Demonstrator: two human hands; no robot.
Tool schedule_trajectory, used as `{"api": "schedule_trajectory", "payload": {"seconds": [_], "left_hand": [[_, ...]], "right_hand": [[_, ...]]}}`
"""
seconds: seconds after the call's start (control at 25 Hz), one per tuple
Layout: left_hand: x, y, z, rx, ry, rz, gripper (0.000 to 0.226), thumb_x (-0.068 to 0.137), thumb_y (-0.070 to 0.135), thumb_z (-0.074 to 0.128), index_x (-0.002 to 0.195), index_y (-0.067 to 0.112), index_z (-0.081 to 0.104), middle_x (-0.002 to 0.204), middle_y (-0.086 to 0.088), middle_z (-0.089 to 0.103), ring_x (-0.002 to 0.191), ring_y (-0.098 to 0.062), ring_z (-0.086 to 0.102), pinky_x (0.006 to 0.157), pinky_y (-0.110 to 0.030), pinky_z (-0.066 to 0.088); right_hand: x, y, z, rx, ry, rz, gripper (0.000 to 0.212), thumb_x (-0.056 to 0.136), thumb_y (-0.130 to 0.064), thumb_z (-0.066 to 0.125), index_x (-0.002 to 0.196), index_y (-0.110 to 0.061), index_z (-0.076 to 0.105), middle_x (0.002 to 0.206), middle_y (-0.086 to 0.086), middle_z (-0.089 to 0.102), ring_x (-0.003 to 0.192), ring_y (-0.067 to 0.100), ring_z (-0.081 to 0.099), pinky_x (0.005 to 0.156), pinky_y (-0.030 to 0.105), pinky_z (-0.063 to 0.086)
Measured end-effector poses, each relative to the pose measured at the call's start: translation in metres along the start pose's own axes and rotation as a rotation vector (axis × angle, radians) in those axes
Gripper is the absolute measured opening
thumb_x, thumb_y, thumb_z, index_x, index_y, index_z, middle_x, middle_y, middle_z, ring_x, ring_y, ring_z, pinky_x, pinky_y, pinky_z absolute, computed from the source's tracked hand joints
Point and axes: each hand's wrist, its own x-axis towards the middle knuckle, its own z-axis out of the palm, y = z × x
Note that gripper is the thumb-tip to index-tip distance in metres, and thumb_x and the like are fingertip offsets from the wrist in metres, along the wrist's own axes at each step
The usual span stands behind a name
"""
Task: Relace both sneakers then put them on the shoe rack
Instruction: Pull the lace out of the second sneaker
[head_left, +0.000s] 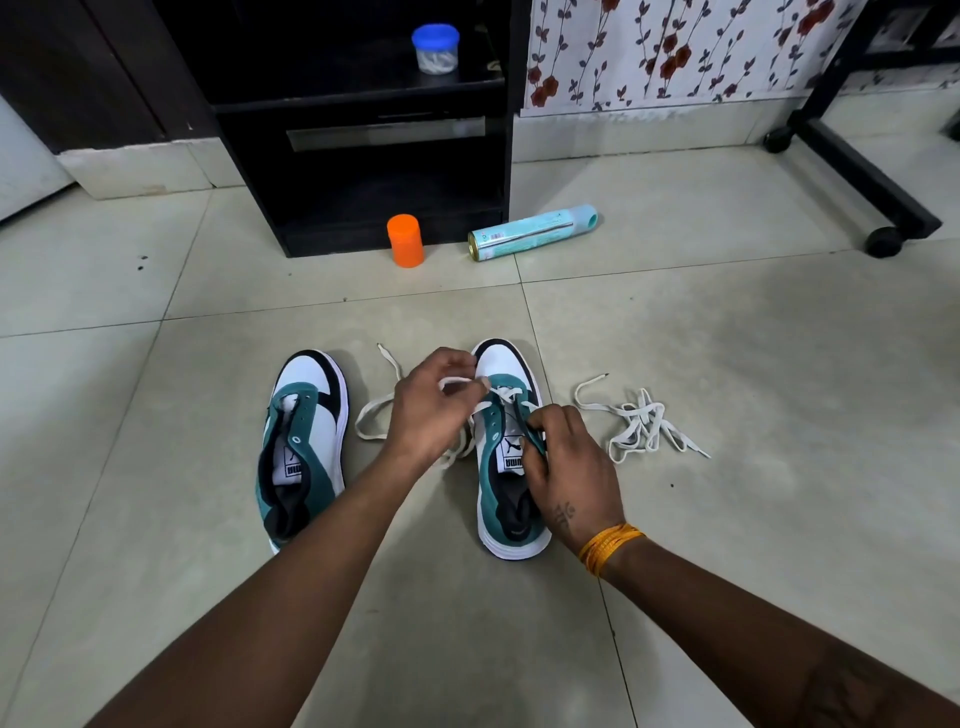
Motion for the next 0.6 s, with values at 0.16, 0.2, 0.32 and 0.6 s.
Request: {"api": "schedule_trajectory", "payload": {"seconds": [0.16,0.2,0.32,0.6], "left_hand": [[0.009,-0.005,-0.002,0.481,-0.088,0.385,0.002,0.089,0.027,0.078,0.089,0.026,0.076,0.084,0.012,0.075,0.079,-0.005,0.070,0.078,-0.035,0.057],[0.012,-0.006,-0.003,0.449,-0.042,0.347,0.007,0.091,0.023,0.075,0.085,0.024,0.073,0.080,0.010,0.075,0.075,-0.007,0.069,0.075,-0.037,0.056],[0.011,-0.007,-0.004,0.168,0.048,0.113,0.018,0.097,0.014,0.067,0.081,0.022,0.066,0.080,0.005,0.077,0.074,-0.014,0.074,0.075,-0.037,0.061],[-0.001,-0.007,-0.007,0.348,-0.060,0.220,0.010,0.094,0.012,0.072,0.085,0.015,0.070,0.081,0.005,0.075,0.071,-0.008,0.070,0.070,-0.028,0.056]], "right_hand": [[0.000,0.000,0.000,-0.005,-0.003,-0.009,0.018,0.095,-0.022,0.059,0.111,-0.021,0.051,0.107,0.001,0.053,0.082,0.028,0.059,0.060,0.034,0.043],[0.000,0.000,0.000,-0.005,-0.003,-0.009,0.018,0.095,-0.022,0.059,0.111,-0.021,0.051,0.107,0.001,0.053,0.082,0.028,0.059,0.060,0.034,0.043],[0.000,0.001,-0.001,-0.002,0.000,-0.006,0.017,0.096,-0.022,0.059,0.111,-0.022,0.051,0.106,0.001,0.053,0.081,0.027,0.059,0.059,0.032,0.041],[0.000,0.001,0.000,-0.006,-0.003,-0.006,0.018,0.096,-0.022,0.059,0.111,-0.021,0.051,0.107,0.001,0.053,0.081,0.027,0.058,0.060,0.032,0.041]]}}
